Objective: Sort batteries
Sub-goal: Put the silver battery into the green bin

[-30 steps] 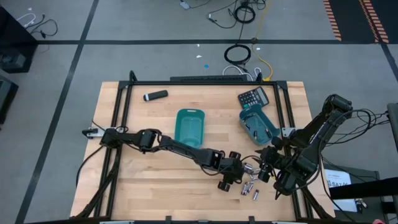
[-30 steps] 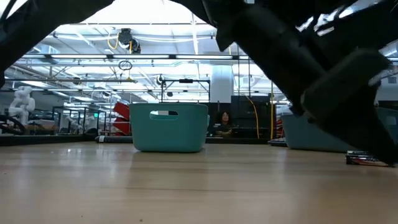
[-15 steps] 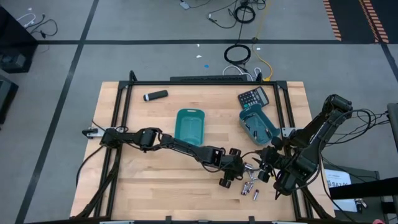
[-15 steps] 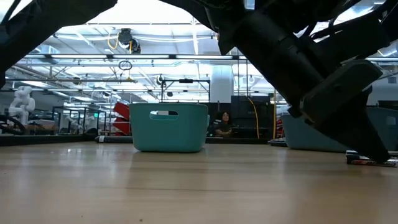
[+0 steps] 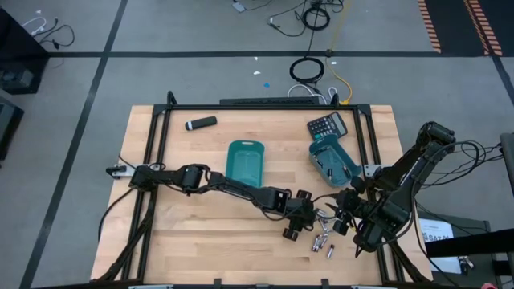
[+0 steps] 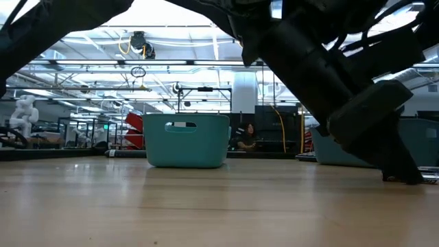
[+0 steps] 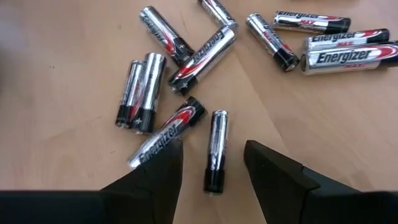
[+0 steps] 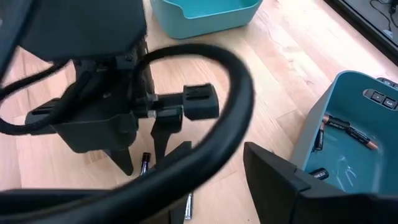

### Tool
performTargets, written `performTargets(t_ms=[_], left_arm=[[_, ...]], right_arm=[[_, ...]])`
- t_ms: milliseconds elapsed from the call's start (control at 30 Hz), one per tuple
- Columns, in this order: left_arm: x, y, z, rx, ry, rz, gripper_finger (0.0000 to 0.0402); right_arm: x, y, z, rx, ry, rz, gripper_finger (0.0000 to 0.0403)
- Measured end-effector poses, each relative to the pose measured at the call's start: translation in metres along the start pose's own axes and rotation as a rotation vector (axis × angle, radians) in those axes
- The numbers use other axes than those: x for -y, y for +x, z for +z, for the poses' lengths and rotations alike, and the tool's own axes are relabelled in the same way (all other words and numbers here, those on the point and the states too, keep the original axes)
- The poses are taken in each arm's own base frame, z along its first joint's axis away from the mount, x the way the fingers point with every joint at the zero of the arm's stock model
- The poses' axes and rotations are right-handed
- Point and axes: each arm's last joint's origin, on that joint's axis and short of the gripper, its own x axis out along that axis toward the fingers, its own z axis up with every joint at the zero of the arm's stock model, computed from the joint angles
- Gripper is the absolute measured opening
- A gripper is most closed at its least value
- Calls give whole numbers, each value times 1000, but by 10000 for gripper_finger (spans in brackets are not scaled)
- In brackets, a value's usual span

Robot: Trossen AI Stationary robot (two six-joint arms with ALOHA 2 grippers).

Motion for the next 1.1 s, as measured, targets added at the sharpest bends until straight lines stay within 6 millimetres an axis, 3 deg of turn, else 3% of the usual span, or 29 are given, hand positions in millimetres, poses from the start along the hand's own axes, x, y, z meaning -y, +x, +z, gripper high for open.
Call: performTargets(t_ms=[200, 500, 700, 1100], left_arm=[[1, 1, -2, -12, 21, -9, 171], [3, 1, -5, -36, 44, -65, 27], [3, 0, -6, -54, 34, -69, 24], [-8, -25, 2, -182, 0, -55, 24]], right_arm=[[0, 0, 0, 0, 5, -1, 137], [0, 0, 0, 0, 6, -1, 137], [0, 0, 0, 0, 5, -1, 137], [10, -6, 4, -16, 12, 11, 137]])
